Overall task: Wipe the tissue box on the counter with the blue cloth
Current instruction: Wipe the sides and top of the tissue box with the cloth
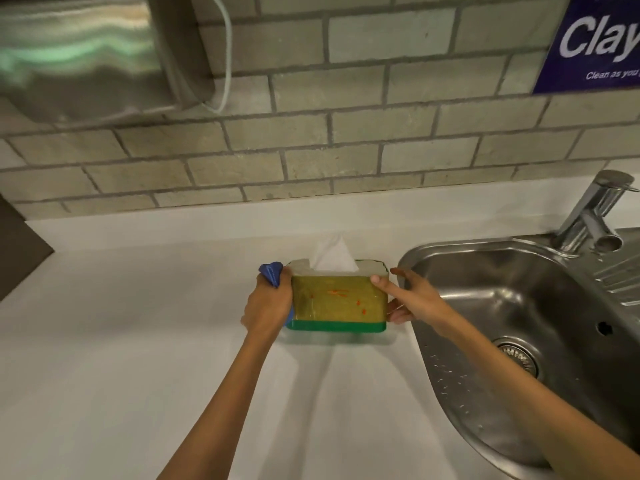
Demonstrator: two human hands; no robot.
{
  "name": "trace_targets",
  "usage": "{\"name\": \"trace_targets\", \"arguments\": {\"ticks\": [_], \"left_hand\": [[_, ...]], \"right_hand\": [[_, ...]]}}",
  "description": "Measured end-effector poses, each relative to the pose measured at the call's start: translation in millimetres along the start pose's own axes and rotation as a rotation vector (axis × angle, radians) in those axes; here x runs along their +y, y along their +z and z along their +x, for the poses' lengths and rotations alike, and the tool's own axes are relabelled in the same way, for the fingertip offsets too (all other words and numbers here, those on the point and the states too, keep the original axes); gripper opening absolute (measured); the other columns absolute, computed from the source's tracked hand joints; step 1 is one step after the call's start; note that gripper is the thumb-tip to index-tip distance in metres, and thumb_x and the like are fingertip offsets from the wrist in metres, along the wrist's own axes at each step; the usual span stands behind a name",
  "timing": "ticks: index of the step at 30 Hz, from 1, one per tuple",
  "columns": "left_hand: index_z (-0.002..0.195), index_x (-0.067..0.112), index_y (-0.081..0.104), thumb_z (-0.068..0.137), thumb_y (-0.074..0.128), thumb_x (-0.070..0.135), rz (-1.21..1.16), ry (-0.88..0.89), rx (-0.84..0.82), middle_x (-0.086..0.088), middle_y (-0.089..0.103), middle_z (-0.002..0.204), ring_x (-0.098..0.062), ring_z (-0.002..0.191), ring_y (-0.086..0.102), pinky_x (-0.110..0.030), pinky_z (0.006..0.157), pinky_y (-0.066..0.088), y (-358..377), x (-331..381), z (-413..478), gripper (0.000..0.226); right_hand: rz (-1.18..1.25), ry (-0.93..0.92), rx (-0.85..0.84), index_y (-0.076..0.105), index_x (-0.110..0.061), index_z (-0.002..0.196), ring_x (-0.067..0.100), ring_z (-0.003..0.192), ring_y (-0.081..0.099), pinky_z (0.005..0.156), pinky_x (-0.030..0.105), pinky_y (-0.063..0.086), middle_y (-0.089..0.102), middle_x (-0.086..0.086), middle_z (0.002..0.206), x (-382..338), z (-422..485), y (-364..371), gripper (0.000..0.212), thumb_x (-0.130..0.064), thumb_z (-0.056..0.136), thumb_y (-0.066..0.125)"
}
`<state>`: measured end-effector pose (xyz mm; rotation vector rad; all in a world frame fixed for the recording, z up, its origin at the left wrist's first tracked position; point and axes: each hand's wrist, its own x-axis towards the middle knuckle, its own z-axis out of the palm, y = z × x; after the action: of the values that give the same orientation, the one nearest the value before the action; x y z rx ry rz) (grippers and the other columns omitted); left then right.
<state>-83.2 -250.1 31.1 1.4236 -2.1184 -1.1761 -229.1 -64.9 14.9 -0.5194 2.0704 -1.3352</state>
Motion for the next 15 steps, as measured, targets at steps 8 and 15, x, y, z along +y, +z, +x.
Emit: {"name": "trace_targets", "arguments": {"ticks": [8,15], "left_hand": [[0.117,0.012,0.051,0.093,0.033,0.052,0.123,-0.008,-0.008,-0.014,0.064,0.113,-0.033,0.104,0.059,-0.042,0.096,0.042,-5,10,1,0.050],[0.110,0.010,0.053,0.095,0.032,0.051,0.126,0.039,0.024,-0.014,0.065,0.103,-0.029,0.090,0.059,-0.033,0.078,0.042,0,14,10,0.048]], "right_hand": [[0.002,0.008,-0.079,0.027,-0.022,0.143,0.022,0.113,0.053,0.094,0.035,0.048,0.051,0.007,0.128,2,21,4,0.082,-0.065,0.076,0.045],[0.281,0.032,-0.061,0.031,-0.009,0.131,0.022,0.117,0.053,0.104,0.038,0.044,0.052,0.007,0.124,1,46,12,0.132,-0.083,0.027,0.065]]}}
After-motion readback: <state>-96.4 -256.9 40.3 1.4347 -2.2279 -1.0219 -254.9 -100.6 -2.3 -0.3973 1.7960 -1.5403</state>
